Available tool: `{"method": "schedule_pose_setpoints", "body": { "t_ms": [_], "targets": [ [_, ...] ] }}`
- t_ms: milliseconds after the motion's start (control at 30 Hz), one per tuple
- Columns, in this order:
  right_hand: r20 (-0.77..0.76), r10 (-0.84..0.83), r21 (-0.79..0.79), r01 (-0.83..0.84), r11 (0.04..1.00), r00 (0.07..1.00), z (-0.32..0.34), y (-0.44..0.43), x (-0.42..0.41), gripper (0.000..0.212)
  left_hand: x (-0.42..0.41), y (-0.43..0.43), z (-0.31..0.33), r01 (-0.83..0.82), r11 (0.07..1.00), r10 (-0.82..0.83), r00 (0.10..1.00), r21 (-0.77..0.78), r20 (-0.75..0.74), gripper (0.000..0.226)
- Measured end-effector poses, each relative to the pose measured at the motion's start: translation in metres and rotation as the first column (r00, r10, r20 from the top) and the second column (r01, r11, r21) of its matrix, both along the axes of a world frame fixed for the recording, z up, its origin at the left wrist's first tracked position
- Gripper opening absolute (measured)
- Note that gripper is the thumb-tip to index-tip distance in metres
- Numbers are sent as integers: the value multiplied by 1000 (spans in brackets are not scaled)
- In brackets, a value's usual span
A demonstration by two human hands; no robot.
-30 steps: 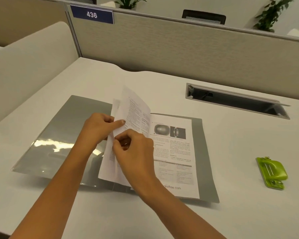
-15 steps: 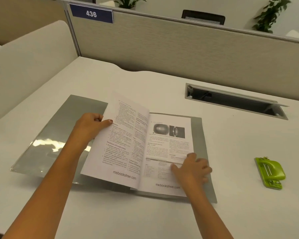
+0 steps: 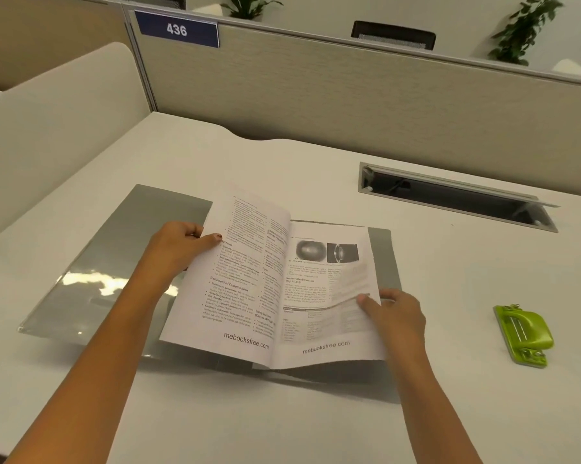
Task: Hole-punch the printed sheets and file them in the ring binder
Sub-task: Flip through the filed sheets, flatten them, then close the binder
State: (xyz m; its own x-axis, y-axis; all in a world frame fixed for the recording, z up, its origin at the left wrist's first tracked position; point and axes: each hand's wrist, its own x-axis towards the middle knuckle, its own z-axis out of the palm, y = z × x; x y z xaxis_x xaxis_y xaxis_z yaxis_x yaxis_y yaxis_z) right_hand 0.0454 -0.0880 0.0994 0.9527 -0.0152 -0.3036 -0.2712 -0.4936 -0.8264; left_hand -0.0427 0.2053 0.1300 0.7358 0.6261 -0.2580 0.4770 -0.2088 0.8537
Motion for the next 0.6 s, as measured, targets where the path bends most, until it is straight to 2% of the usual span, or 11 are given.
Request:
{"method": "schedule_pose_setpoints", "body": {
  "t_ms": [67, 200, 333, 433, 500, 567, 600],
  "targets": [
    [74, 32, 46, -35, 998, 997, 15, 7, -2, 10, 0, 1, -1, 9, 1000, -9, 1000, 12, 2, 31],
    [141, 121, 136, -141, 981, 982, 41, 31, -11, 16, 2, 1, -2, 21, 1000, -21, 1000, 23, 22, 24],
    [209, 249, 210, -292, 933, 946, 50, 67, -26, 5, 4, 1, -4, 32, 999, -33, 999, 18, 30, 16],
    [252, 370, 202, -422, 884, 894, 47, 96, -40, 12, 4, -1, -5, 36, 999, -35, 996, -5, 82, 11],
    [293, 408, 166, -466, 869, 865, 45, 112, -49, 15, 5, -4, -4, 10, 1000, -9, 994, -13, 106, 22],
    [320, 441, 127, -499, 857, 839, 41, 125, -57, 18, 7, -5, -3, -46, 999, 46, 995, -5, 92, 52],
    [326, 462, 102, -517, 850, 825, 39, 131, -61, 22, 8, -6, -2, -63, 998, 63, 996, 3, 65, 59]
  ]
}}
